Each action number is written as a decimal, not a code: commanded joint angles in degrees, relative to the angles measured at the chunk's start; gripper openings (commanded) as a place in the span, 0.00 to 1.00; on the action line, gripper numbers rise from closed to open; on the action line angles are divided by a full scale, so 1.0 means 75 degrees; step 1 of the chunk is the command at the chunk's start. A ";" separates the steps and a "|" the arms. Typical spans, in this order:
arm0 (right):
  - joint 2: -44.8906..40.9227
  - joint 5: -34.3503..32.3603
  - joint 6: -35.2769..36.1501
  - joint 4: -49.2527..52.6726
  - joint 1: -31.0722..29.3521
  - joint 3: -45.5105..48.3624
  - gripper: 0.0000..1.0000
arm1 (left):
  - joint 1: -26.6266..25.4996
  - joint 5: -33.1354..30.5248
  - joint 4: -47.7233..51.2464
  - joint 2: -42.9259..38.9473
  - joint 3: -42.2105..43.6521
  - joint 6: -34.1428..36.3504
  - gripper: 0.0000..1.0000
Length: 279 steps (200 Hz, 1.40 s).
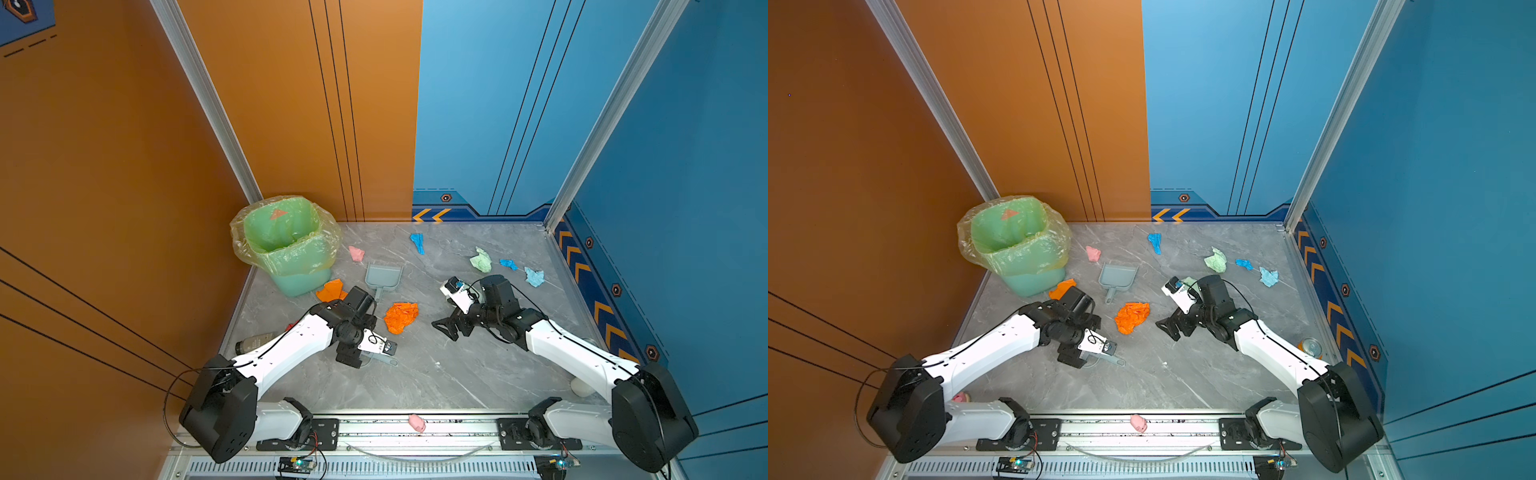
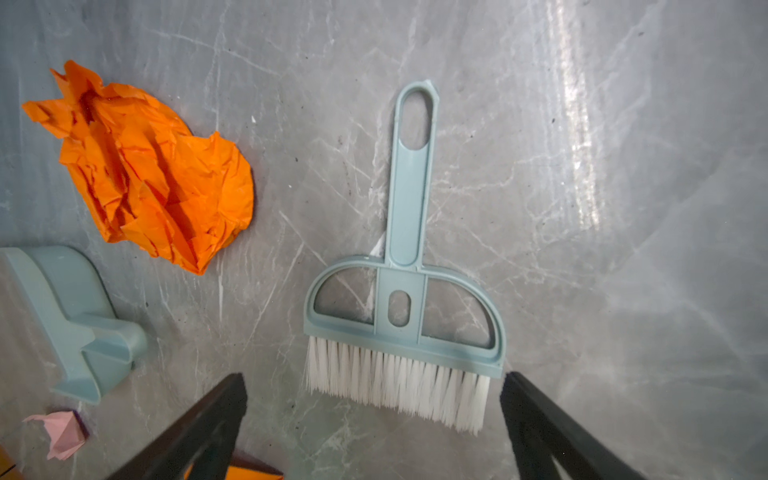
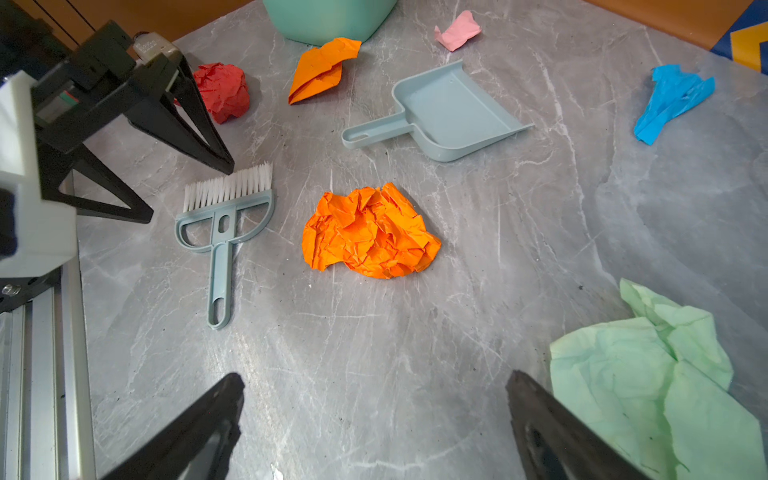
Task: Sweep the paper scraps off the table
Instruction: 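Lower the left gripper and close it on the brush handle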
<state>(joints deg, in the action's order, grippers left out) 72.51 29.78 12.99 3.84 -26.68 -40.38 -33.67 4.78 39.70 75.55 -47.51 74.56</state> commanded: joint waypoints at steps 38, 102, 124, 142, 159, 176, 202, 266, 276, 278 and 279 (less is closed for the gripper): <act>-0.0328 -0.0124 -0.0201 -0.0136 0.0018 0.0178 1.00 | -0.0163 0.0187 0.0236 0.0052 -0.0158 -0.0079 0.95; -0.0423 -0.0235 -0.0209 -0.0151 0.0018 0.0286 1.00 | -0.0258 0.0130 0.0237 0.0058 -0.0067 -0.0077 0.90; -0.0434 -0.0244 -0.0210 -0.0148 0.0018 0.0291 1.00 | -0.0289 0.0117 0.0233 0.0113 -0.0065 -0.0071 0.89; -0.0429 -0.0244 -0.0230 -0.0183 0.0018 0.0307 1.00 | -0.0315 0.0099 0.0237 0.0153 -0.0064 -0.0094 0.89; -0.0409 -0.0250 -0.0218 -0.0207 0.0018 0.0322 1.00 | -0.0325 0.0077 0.0229 0.0170 -0.0063 -0.0117 0.88; -0.0364 -0.0244 -0.0215 -0.0207 0.0018 0.0310 1.00 | -0.0350 0.0094 0.0237 0.0217 -0.0023 -0.0099 0.88; -0.0310 -0.0221 -0.0236 -0.0275 0.0018 0.0305 1.00 | -0.0385 0.0104 0.0235 0.0340 -0.0013 -0.0086 0.83; -0.0205 -0.0198 -0.0254 -0.0301 0.0018 0.0288 1.00 | -0.0410 0.0156 0.0214 0.0632 -0.0087 -0.0079 0.76; -0.0210 -0.0215 -0.0248 -0.0290 0.0029 0.0298 1.00 | -0.0432 0.0149 0.0208 0.0666 -0.0095 -0.0084 0.76; -0.0211 -0.0219 -0.0248 -0.0289 0.0029 0.0298 1.00 | -0.0429 0.0151 0.0210 0.0671 -0.0090 -0.0080 0.76; -0.0217 -0.0220 -0.0252 -0.0289 0.0029 0.0298 1.00 | -0.0437 0.0150 0.0212 0.0678 -0.0095 -0.0083 0.76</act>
<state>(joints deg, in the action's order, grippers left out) 70.61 28.45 11.92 2.35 -26.68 -38.70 -36.14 4.73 39.70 79.66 -47.66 73.93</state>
